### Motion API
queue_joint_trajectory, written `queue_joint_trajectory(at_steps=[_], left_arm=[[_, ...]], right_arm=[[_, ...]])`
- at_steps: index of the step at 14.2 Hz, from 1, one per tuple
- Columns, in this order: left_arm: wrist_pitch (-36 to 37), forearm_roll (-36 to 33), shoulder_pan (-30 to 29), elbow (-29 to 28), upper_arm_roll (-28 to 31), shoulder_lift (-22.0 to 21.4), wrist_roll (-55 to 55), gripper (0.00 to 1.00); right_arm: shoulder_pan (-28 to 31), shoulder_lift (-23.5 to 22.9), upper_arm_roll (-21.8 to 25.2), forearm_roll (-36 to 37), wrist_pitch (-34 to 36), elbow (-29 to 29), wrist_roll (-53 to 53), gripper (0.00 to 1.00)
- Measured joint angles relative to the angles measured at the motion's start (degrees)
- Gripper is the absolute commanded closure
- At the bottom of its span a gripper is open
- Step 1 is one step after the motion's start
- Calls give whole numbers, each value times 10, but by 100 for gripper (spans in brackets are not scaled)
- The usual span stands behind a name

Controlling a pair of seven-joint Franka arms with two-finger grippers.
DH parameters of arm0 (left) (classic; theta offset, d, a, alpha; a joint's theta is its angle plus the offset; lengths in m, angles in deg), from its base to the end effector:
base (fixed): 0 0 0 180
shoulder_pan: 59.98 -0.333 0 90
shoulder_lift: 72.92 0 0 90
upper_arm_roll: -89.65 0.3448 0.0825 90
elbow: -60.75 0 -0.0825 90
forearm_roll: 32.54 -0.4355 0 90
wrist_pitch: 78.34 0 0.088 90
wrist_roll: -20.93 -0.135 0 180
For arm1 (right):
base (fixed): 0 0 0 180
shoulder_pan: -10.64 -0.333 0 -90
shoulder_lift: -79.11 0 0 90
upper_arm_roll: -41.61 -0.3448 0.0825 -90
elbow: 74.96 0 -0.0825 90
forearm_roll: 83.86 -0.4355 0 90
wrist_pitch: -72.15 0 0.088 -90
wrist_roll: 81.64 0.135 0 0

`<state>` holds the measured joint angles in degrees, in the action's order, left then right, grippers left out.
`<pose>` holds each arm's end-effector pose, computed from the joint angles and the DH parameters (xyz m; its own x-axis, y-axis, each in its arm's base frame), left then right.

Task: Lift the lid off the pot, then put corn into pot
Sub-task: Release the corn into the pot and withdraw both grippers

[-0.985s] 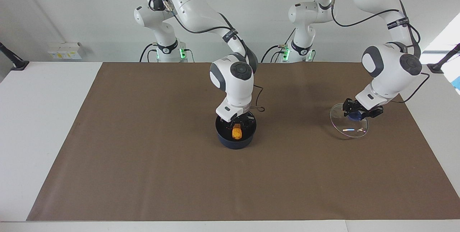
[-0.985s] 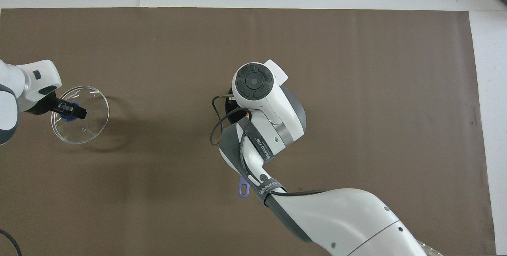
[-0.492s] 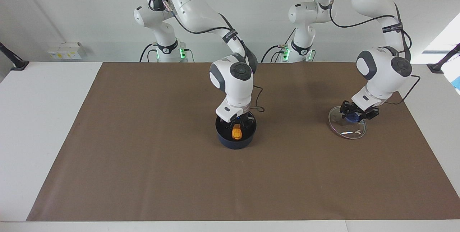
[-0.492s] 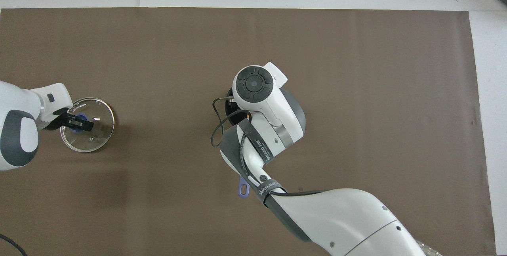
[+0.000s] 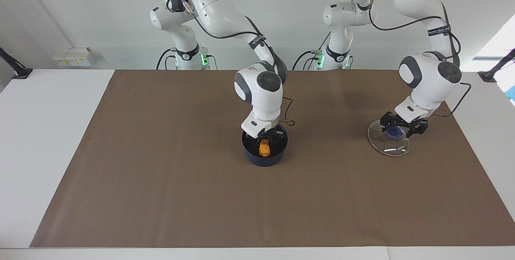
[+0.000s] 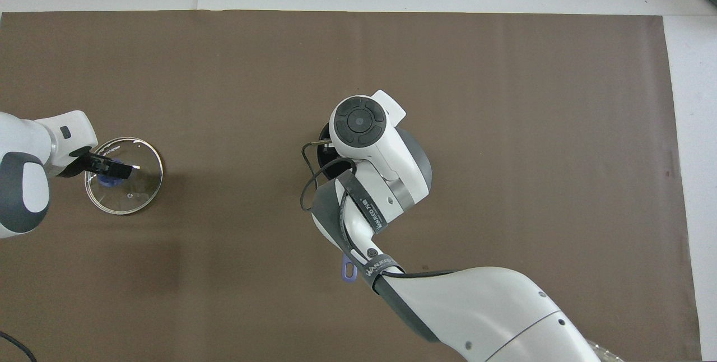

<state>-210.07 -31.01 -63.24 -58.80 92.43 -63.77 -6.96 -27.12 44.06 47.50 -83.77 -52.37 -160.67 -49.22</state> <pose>0.6195 0.0641 0.3223 0.9327 -0.3567 0.0530 -0.3565 -0.9342 -0.0132 0.6551 0.4211 0.2891 0.9959 0.0124 0.0896 0.0111 -0.9998 0.0145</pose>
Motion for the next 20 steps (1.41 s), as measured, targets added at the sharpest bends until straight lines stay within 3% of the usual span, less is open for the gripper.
queue_joint_trajectory(at_steps=[3, 9, 15, 20], left_arm=[[23, 1, 6, 33, -10, -1, 29, 0], [169, 1, 50, 138, -14, -15, 157, 0], [265, 1, 57, 209, -6, -40, 187, 0], [331, 1, 52, 236, 0, -65, 208, 0]], right_arm=[[0, 18, 0, 0, 1, 1, 0, 0], [9, 78, 10, 0, 7, 2, -1, 0], [110, 169, 15, 2, 63, 3, -115, 0], [162, 233, 14, 2, 157, 3, -210, 0]])
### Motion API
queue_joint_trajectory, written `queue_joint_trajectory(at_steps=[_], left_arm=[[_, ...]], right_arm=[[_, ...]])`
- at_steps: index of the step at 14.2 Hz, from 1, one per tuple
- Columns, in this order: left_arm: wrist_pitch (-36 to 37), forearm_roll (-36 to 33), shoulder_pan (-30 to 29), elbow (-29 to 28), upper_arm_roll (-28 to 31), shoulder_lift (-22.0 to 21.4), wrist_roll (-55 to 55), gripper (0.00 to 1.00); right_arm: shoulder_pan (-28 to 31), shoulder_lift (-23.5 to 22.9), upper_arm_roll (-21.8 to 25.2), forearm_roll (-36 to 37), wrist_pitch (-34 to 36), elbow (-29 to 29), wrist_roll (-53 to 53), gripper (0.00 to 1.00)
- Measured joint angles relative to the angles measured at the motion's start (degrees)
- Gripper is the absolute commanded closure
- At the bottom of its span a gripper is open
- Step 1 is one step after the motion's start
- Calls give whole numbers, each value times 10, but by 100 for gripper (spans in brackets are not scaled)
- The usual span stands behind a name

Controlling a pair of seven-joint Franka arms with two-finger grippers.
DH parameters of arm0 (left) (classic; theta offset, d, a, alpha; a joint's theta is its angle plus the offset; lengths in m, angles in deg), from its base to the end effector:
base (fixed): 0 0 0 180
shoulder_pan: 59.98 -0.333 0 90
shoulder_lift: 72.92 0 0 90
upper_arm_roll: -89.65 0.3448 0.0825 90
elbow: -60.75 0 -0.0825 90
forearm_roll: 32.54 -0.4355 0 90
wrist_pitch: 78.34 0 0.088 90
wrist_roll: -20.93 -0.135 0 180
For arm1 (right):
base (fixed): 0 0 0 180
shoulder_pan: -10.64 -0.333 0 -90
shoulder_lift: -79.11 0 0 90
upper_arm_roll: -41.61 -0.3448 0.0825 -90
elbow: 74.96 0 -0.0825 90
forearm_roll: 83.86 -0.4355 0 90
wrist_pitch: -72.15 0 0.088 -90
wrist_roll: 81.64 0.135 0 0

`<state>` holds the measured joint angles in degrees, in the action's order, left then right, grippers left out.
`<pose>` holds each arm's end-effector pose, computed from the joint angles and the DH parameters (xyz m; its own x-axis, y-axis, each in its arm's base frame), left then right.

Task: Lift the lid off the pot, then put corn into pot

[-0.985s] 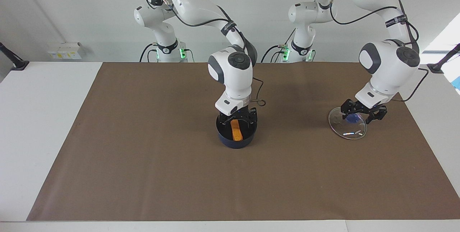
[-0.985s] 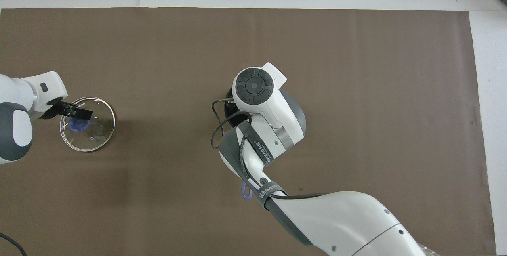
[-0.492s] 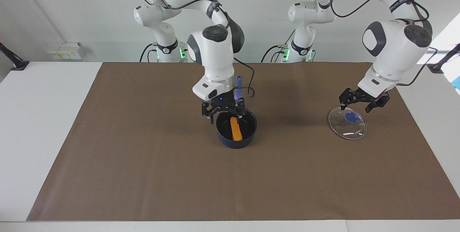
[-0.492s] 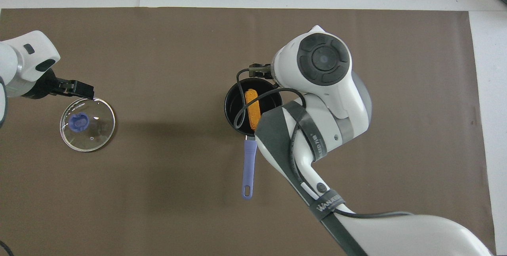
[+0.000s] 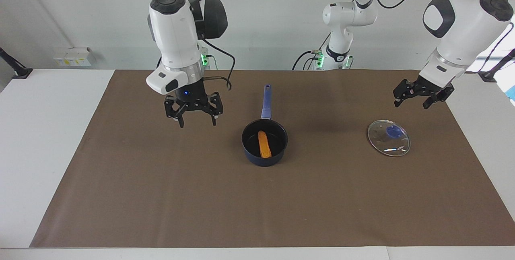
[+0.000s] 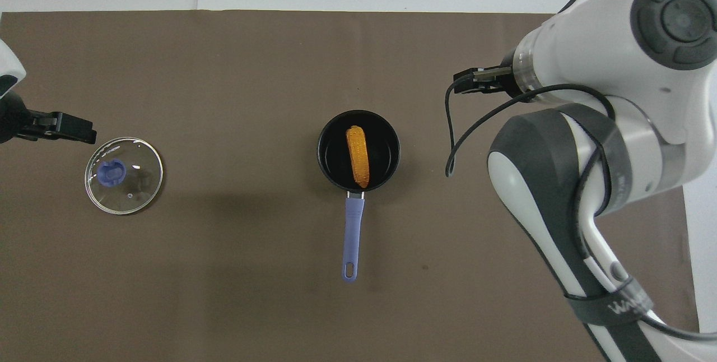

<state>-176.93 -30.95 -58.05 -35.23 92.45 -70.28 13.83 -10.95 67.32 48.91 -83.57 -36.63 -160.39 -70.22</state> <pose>0.6291 0.0057 0.5550 0.9945 -0.1044 0.0026 -0.1044 -0.9942 0.0251 0.6828 0.1816 0.5672 0.9775 0.0543 0.2040 0.0575 -0.9983 -0.0096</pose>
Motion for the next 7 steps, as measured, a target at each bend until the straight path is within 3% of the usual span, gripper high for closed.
queue_joint_trajectory(at_steps=[4, 7], left_arm=[[58, 0, 0, 22, -1, -19, 16, 0], [110, 0, 0, 49, -3, -31, 19, 0]], right_arm=[[13, 57, 0, 0, 101, -1, -20, 0], [30, 75, 0, 0, 158, -5, -37, 0]])
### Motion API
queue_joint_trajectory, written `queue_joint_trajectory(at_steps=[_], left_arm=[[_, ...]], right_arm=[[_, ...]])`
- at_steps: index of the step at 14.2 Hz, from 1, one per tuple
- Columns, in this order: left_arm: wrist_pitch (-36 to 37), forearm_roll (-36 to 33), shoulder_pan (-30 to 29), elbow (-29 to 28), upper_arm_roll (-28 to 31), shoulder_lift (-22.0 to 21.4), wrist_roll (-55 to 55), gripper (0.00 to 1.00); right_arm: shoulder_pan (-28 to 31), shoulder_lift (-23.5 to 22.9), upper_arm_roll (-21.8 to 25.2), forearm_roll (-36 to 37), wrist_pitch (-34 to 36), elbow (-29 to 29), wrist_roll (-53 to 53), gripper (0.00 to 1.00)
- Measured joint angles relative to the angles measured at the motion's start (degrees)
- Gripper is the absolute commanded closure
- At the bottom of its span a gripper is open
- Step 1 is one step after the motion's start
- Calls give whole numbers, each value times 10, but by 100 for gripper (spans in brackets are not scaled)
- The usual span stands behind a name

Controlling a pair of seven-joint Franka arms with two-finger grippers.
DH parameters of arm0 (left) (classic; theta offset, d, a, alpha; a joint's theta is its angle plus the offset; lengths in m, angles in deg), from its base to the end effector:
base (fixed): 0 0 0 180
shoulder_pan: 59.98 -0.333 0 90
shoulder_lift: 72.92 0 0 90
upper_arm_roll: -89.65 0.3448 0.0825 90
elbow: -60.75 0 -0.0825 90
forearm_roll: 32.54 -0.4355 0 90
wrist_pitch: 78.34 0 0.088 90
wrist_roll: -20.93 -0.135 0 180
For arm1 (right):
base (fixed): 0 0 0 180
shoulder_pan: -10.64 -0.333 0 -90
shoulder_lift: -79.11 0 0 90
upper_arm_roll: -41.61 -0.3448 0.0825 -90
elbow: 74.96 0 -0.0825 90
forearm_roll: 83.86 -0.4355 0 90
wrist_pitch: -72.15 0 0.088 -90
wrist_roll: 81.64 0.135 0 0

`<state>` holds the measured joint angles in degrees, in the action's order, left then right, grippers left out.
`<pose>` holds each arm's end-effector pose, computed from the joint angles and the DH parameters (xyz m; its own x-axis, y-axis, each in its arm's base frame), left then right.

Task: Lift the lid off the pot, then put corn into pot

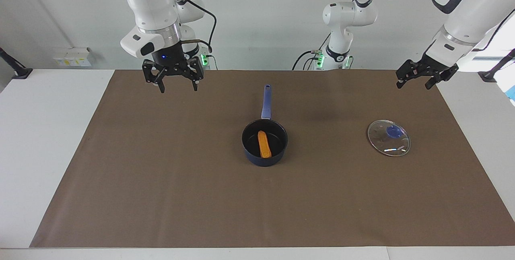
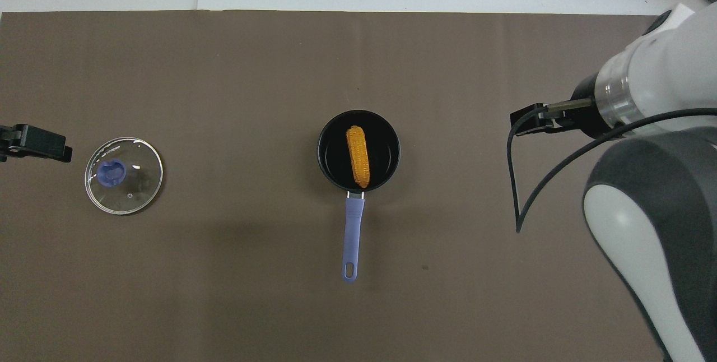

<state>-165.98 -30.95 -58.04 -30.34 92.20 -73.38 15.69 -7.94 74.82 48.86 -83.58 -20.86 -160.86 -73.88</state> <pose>0.5970 0.0026 0.6168 0.9954 -0.0819 -0.0494 -0.0803 -0.9962 0.0327 0.6253 0.1276 0.6216 0.9967 0.0631 0.0513 0.0628 -0.9980 0.0075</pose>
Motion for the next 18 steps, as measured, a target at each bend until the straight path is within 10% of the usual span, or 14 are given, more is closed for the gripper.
queue_joint_trajectory(at_steps=[18], left_arm=[[64, 0, 2, 47, -5, 8, 3, 0]], right_arm=[[125, 90, -2, 0, 38, -24, -74, 0]])
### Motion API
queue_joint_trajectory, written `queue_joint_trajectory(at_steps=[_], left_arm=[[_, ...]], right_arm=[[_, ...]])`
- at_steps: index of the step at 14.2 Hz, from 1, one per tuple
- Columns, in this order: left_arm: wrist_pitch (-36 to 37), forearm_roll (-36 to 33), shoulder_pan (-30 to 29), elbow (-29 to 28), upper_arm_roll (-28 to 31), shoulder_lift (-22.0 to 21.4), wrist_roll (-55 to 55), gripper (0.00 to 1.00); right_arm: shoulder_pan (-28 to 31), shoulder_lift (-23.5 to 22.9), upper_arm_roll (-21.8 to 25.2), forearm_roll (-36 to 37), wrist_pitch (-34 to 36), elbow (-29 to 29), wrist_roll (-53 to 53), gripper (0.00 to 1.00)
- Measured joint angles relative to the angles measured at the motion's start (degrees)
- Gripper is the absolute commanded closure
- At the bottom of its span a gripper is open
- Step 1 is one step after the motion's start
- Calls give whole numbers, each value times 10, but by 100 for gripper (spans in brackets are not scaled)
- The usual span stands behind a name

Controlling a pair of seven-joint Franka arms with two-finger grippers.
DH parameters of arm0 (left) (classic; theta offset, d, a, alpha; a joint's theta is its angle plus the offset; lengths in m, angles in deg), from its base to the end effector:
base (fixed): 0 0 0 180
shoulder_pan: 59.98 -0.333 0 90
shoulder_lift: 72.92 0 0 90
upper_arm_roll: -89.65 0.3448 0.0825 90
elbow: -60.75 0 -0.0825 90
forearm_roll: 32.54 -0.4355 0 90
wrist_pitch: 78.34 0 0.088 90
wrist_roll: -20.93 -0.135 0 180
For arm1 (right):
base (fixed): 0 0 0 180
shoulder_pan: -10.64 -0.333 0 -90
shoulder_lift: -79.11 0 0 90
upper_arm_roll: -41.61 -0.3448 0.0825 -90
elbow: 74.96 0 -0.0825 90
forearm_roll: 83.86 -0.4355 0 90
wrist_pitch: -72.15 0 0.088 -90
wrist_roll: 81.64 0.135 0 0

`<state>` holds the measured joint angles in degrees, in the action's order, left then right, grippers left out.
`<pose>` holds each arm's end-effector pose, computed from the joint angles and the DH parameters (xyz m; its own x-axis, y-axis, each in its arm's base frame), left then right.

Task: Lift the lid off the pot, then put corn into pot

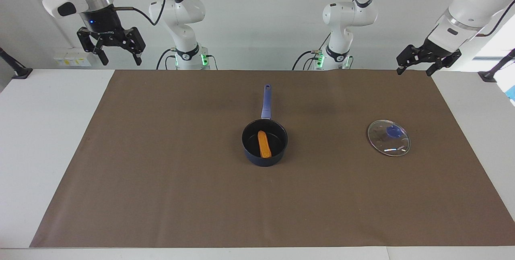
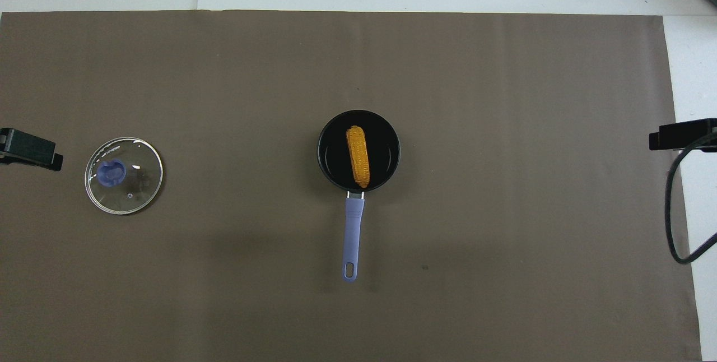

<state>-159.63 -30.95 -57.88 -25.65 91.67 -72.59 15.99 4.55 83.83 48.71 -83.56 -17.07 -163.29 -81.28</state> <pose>0.5894 -0.0050 0.6418 0.9915 -0.0916 -0.0920 -0.0887 -0.9954 0.0356 0.5783 -0.0143 0.6877 0.9950 -0.0245 0.0971 -0.0240 -0.9997 -0.0056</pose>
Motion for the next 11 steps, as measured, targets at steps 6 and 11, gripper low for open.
queue_joint_trajectory(at_steps=[6, 11], left_arm=[[-2, 0, 0, 0, 0, 1, 0, 0], [-4, 0, 0, 0, 0, 1, 0, 0]], right_arm=[[-2, 0, -6, 0, 40, -1, -68, 0], [0, 1, -4, 0, 79, -1, -70, 0]])
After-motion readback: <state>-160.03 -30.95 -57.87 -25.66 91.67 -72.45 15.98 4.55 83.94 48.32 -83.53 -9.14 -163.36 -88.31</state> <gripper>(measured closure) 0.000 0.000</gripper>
